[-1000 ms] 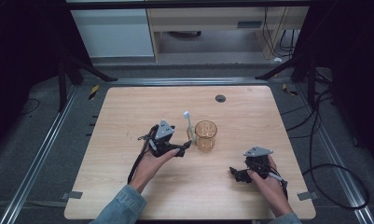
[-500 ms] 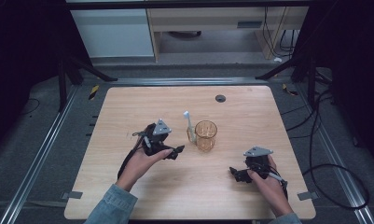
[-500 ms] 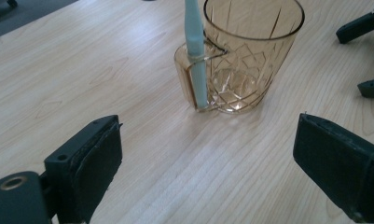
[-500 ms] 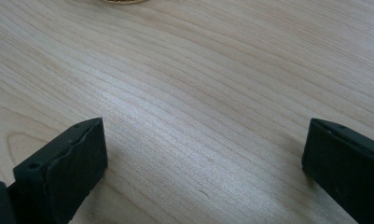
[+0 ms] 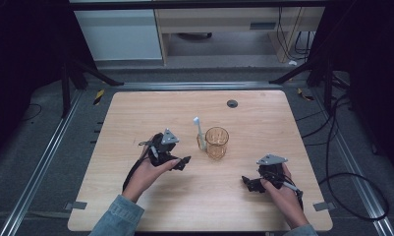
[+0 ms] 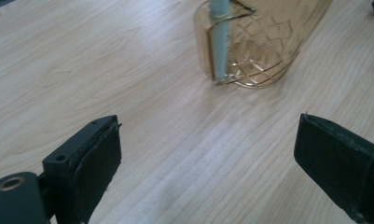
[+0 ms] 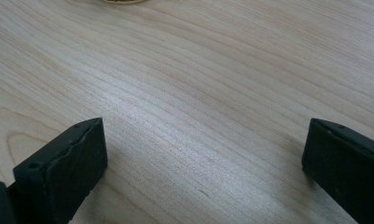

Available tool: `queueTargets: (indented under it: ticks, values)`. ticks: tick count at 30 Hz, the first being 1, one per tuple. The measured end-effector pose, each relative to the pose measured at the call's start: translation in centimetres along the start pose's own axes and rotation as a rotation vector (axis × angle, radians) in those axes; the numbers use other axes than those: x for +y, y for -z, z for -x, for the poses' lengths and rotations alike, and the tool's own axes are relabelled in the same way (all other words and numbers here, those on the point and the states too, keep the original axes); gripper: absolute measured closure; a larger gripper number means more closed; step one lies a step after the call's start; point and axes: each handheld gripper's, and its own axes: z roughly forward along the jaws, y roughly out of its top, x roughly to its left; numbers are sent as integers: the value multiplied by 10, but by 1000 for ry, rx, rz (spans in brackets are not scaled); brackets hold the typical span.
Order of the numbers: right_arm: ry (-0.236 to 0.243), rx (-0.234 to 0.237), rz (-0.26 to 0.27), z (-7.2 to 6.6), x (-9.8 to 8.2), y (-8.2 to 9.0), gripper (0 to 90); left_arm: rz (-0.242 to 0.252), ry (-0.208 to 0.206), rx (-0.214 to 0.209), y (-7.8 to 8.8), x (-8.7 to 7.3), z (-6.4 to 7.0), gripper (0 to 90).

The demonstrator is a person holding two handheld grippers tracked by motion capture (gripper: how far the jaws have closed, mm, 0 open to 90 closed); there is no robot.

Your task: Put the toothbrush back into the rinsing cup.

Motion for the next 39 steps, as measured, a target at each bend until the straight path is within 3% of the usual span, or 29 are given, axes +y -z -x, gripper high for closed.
queueTargets:
  ticks: [10, 22, 28, 34, 37, 39]
  values:
    - [0, 1, 2, 0, 0, 0, 4, -45, 114, 78, 15, -24, -42, 68]
    - [-30, -25, -1, -2, 1, -1, 3, -59, 199, 164, 37, -46, -82, 68]
    - [-36, -34, -1, -3, 2, -2, 3, -51, 281, 151, 44, -57, -99, 70]
    - [-36, -34, -1, -3, 2, -2, 3, -88, 294, 188, 43, -69, -111, 70]
    - [-36, -34, -1, -3, 2, -2, 3, -91, 335, 167, 41, -76, -117, 70]
    - [-36, -34, -1, -3, 2, -2, 3, -111, 336, 181, 39, -80, -120, 69]
